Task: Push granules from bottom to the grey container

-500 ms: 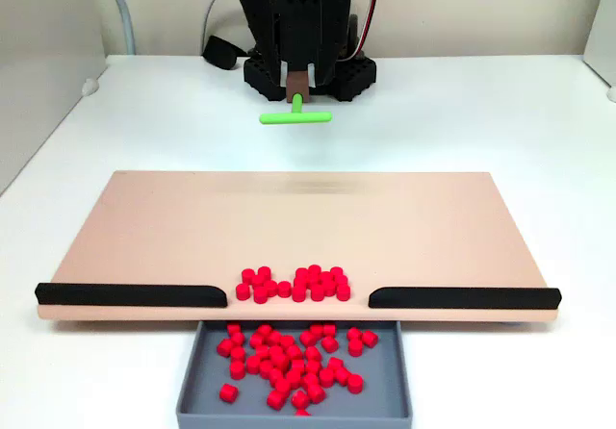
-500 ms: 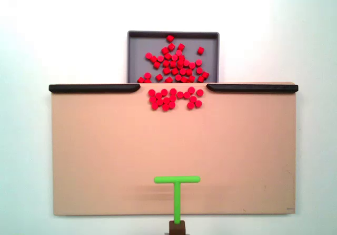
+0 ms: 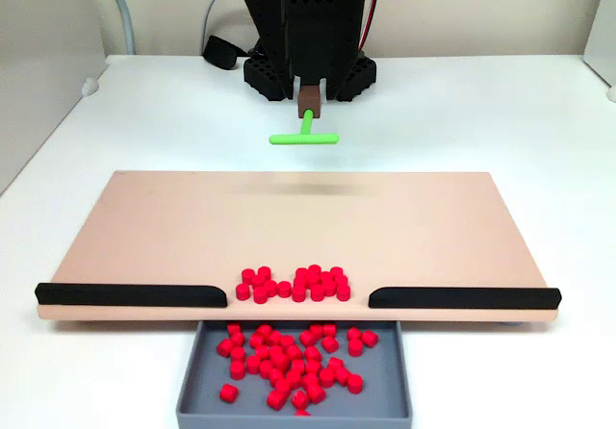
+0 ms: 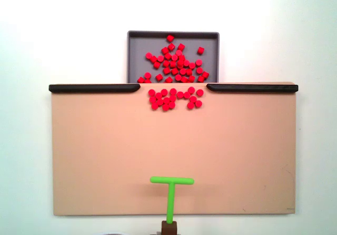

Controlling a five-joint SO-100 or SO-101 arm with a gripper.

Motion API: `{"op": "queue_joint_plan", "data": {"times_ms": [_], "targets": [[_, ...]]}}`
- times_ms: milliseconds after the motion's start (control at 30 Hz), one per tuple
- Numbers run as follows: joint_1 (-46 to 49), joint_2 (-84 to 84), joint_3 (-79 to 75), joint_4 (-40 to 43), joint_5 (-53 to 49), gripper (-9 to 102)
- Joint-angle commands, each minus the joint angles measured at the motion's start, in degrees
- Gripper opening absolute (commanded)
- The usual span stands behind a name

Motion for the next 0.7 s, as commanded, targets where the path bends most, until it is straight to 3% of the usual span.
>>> {"op": "queue_joint_plan", "data": {"times_ms": [0, 667], "targets": [[0.7, 3.34, -0.44, -0.26, -0.53, 0], [0.79, 1.58, -0.44, -0.26, -5.98, 0]]}}
